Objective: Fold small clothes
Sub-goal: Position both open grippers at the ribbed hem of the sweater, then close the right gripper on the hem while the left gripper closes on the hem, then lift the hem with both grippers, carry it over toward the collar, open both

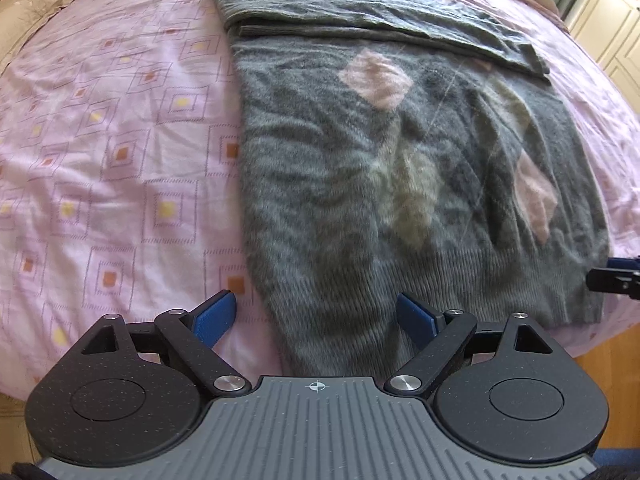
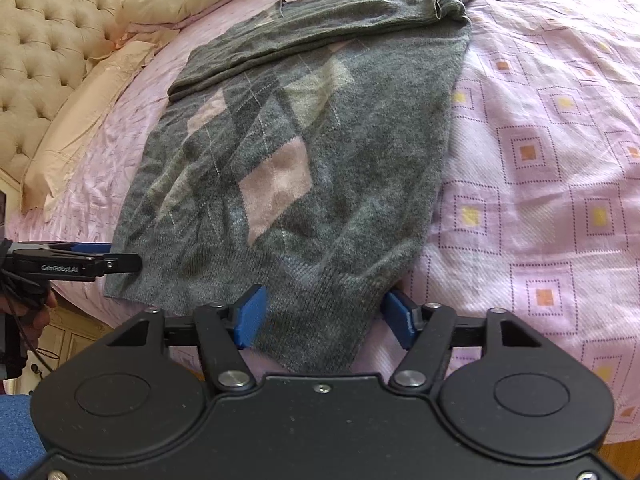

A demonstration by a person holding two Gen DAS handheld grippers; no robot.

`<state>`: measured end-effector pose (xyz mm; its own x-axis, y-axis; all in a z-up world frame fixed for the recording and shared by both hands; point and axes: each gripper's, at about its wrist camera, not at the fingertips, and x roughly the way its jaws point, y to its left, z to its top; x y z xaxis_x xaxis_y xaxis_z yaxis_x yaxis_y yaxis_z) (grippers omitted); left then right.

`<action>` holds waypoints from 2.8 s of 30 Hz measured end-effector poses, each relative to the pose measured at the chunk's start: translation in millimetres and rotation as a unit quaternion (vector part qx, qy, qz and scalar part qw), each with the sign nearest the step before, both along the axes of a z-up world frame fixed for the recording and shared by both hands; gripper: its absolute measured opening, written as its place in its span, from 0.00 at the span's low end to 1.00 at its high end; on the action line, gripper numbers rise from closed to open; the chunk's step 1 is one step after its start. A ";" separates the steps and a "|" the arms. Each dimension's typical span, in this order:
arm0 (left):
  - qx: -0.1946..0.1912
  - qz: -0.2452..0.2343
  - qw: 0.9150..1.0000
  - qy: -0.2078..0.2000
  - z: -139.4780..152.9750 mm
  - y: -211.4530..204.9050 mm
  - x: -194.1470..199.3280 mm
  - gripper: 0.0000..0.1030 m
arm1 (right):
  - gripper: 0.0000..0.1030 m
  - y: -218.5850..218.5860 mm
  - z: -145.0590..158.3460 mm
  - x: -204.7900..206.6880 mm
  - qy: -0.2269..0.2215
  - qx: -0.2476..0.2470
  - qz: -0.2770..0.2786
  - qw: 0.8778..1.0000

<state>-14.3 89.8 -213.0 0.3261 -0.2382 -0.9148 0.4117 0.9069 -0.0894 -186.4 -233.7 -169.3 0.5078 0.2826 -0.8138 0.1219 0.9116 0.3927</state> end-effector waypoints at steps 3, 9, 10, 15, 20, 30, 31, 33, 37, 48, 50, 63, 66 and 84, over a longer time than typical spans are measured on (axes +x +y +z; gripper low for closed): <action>-0.007 0.003 1.000 -0.006 -0.4 -1.1 9.3 0.81 | 0.74 3.0 0.5 5.8 0.000 -0.004 0.009 1.000; -0.037 0.024 0.999 -0.001 1.1 5.8 21.0 0.77 | 0.74 3.8 0.5 11.7 0.002 -0.002 0.008 1.000; -0.037 0.020 0.999 -0.003 1.1 6.4 20.6 0.77 | 0.74 3.5 0.4 12.0 0.003 0.000 0.005 1.000; -0.044 0.017 0.999 -0.011 2.2 12.5 16.8 0.69 | 0.64 -3.2 0.6 14.1 0.014 0.018 -0.020 1.000; -0.065 0.046 0.997 0.001 4.9 20.5 21.3 0.65 | 0.49 -15.2 -1.5 17.8 0.033 0.038 -0.059 0.997; -0.075 0.091 0.993 0.011 5.6 36.9 22.6 0.65 | 0.15 -19.8 2.4 20.4 0.059 -0.002 -0.066 0.996; -0.073 0.089 0.993 0.012 5.2 35.7 23.4 0.65 | 0.14 -21.3 0.9 19.3 0.064 -0.005 -0.073 0.995; -0.064 0.082 0.994 0.014 4.3 31.6 25.2 0.65 | 0.13 -22.8 -0.6 17.9 0.065 -0.002 -0.080 0.995; -0.062 0.071 0.996 0.011 3.7 24.0 26.0 0.46 | 0.13 -19.5 0.6 19.9 0.066 -0.011 -0.077 0.995; -0.060 0.084 0.995 0.011 6.7 33.5 21.7 0.34 | 0.13 -22.9 1.1 18.1 0.067 -0.008 -0.082 0.994; -0.057 0.086 0.995 0.011 7.1 31.9 21.5 0.34 | 0.13 -23.5 1.1 18.1 0.069 -0.006 -0.081 0.994; -0.111 0.094 0.989 0.000 33.1 26.5 19.0 0.05 | 0.13 -38.2 24.2 18.5 0.037 0.045 -0.077 0.995; -0.138 0.109 0.984 -0.020 56.8 33.5 25.6 0.05 | 0.13 -46.3 42.3 21.3 0.008 0.063 -0.086 0.994; -0.215 0.134 0.961 -0.114 136.7 -17.5 183.4 0.05 | 0.10 -127.5 114.3 192.7 -0.132 0.087 -0.185 0.970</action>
<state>169.1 72.3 -76.3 0.6083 -0.4577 -0.6484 0.2214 0.8824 -0.4152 6.3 -361.2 -54.9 0.7853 0.1621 -0.5975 0.3019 0.7423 0.5983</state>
